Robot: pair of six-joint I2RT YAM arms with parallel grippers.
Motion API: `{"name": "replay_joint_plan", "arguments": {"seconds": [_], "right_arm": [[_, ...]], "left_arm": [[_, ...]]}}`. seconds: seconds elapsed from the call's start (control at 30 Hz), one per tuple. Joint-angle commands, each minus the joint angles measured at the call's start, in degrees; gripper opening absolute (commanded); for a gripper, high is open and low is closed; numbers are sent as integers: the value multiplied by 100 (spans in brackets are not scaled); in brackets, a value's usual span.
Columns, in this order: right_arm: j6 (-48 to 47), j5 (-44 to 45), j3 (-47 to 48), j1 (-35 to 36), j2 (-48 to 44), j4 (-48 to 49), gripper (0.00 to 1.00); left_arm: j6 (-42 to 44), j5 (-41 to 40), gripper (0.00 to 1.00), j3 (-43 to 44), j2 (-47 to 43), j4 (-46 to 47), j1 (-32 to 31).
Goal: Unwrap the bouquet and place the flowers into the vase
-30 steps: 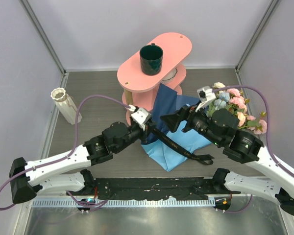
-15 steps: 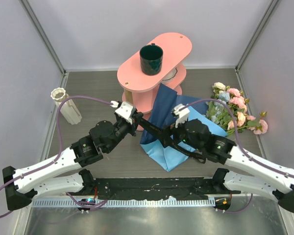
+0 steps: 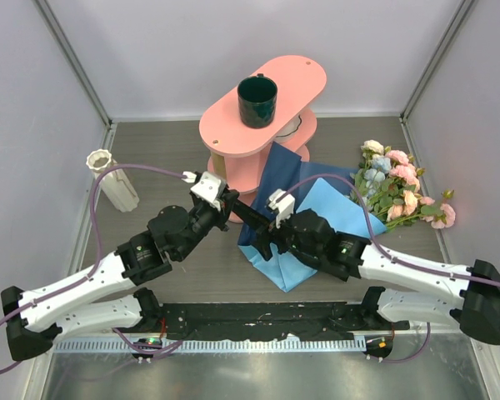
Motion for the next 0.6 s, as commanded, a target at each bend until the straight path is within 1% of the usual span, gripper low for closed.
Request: {"name": "replay_joint_plan", "arguments": {"seconds": [0.0, 0.03, 0.07, 0.1, 0.13, 0.17, 0.2, 0.23, 0.27, 0.3, 0.33, 0.4, 0.5, 0.57], "right_arm": [[-167, 861, -78, 519, 272, 733, 86], [-219, 1142, -60, 687, 334, 769, 86], [-307, 1701, -25, 819, 378, 813, 85], [-351, 2046, 1, 942, 474, 874, 83], [-378, 2319, 28, 1126, 510, 875, 79], [-404, 2540, 63, 1180, 536, 875, 77], [-396, 2951, 80, 1225, 545, 884, 74], [-404, 3051, 72, 1260, 502, 892, 69], [-378, 3147, 20, 1260, 449, 962, 65], [-370, 3331, -24, 1260, 387, 1024, 56], [-335, 3429, -68, 1260, 291, 1085, 52], [-325, 3500, -139, 1260, 220, 1173, 45], [-334, 3482, -130, 1260, 167, 1243, 37], [-343, 3447, -139, 1260, 193, 1323, 34]], "left_arm": [[-78, -67, 0, 283, -87, 47, 90], [-96, -67, 0, 292, -78, 30, 116], [-96, -67, 0, 301, -78, 30, 125], [-96, -76, 0, 301, -87, 30, 134], [-96, -85, 0, 301, -96, 30, 151], [-96, -120, 0, 292, -105, 30, 151], [-96, -137, 0, 284, -113, 30, 151], [-96, -155, 0, 284, -122, 30, 160], [-96, -199, 0, 275, -131, 30, 160], [-96, -217, 0, 275, -140, 30, 160], [-96, -234, 0, 266, -166, 30, 160], [-114, -234, 0, 249, -166, 30, 169], [-166, -130, 0, 248, -201, 38, 195], [-193, -68, 0, 222, -227, 65, 213]]}}
